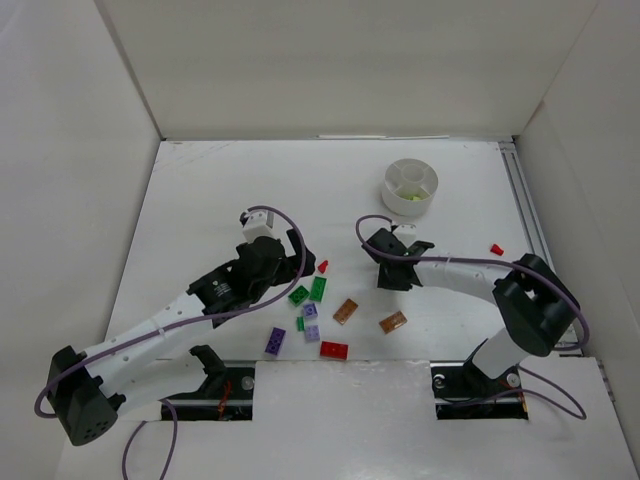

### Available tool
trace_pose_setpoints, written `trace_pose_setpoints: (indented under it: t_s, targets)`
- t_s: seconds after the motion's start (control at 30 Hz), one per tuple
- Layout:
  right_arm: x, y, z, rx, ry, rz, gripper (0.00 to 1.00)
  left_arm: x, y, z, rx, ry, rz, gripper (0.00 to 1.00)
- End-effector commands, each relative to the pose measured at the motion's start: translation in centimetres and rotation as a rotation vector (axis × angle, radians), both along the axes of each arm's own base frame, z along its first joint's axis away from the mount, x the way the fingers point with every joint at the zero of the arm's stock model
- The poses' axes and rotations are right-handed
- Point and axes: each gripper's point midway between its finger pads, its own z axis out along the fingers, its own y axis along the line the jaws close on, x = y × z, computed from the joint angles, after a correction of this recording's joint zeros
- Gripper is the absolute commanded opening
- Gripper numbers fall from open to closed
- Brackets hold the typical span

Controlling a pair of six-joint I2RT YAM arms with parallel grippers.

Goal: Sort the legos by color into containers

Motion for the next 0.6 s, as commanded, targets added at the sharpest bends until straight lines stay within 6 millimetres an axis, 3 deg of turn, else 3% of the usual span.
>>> trace_pose_setpoints:
  t_s: [0.0,0.17,0.23,0.27,0.43,0.47,0.57]
  targets:
    - [1.7,-0.3,1.4,-0.008,-0.056,-0.062,0.35,0.3,0.2,1.0,-0.004,-0.028,0.011,1.00]
    - [4.1,-0.1,5.6,-0.026,-0.151,-0.006,0.24,0.7,-0.4,0.8,0.016,-0.031,-0.017,1.00]
    - [5.6,-0.8,7.3,-0.023,-0.191,-0.003,0.23,1.0,-0.4,0.4,0.036,-0.028,-0.028,1.00]
    - [6.7,-0.8,9.1,-0.019,-0.233,0.019,0.21,1.0,-0.9,0.2,0.035,-0.028,-0.051,1.00]
    - [10.0,-2.6,13.2,-0.010,-0.317,0.042,0.17,2.8,-0.7,-0.7,0.020,0.003,-0.059,1.00]
    - [10.6,-3.3,13.7,-0.007,-0.321,0.035,0.18,3.1,-0.6,-0.6,0.019,-0.004,-0.068,1.00]
    - [10.0,-3.2,13.3,-0.001,-0.291,0.050,0.38,3.6,-0.9,-0.7,0.007,-0.002,-0.078,1.00]
